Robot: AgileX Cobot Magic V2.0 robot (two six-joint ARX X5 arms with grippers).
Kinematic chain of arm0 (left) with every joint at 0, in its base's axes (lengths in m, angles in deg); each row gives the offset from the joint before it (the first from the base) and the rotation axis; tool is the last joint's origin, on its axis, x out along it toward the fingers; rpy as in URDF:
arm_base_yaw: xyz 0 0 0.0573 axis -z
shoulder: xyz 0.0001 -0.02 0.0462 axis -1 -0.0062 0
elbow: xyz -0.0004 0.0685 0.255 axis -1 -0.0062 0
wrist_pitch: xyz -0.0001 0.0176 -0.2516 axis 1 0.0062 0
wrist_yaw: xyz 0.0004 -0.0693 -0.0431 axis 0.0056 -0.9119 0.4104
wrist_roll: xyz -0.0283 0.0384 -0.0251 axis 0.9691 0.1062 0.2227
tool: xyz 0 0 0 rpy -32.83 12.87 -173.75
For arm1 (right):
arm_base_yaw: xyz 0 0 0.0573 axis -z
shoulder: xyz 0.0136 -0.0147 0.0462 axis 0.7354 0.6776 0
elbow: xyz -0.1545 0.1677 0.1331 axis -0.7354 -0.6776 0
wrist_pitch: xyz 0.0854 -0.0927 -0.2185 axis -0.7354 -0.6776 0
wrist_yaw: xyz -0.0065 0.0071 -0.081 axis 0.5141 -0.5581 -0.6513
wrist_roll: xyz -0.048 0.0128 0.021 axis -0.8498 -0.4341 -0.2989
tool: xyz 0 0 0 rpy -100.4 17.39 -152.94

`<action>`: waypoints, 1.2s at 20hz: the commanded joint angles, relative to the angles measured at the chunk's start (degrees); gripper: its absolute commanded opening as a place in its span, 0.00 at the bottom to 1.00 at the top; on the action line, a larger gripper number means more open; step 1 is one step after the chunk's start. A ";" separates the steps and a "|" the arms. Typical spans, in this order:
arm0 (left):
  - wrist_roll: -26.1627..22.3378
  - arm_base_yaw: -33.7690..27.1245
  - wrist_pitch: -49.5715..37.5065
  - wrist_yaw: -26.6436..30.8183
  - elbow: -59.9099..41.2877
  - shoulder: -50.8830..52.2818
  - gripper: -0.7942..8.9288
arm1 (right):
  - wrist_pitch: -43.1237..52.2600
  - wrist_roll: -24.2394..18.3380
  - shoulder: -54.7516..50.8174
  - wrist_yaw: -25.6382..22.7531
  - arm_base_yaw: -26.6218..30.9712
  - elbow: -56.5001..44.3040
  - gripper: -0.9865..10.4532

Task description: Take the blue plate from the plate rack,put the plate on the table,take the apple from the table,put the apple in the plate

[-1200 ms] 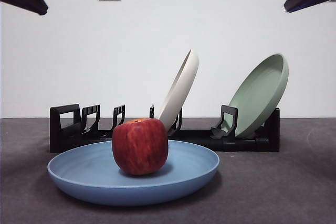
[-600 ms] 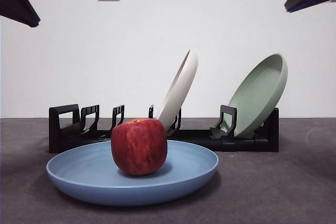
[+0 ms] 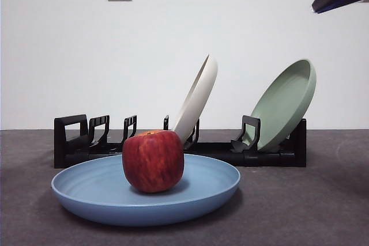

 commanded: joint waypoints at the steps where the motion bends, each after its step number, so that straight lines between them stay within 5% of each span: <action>1: -0.94 -1.31 -2.27 0.11 -6.69 2.91 0.08 | 0.35 0.52 -0.13 -0.17 0.02 -0.26 0.08; 7: -0.48 -1.81 -3.23 3.13 -16.33 7.04 0.08 | 0.35 0.52 -0.13 -0.17 0.02 -0.26 0.08; 24: -0.11 -1.81 -0.11 2.91 -16.35 7.56 0.08 | 0.35 0.52 -0.13 -0.15 0.02 -0.26 0.08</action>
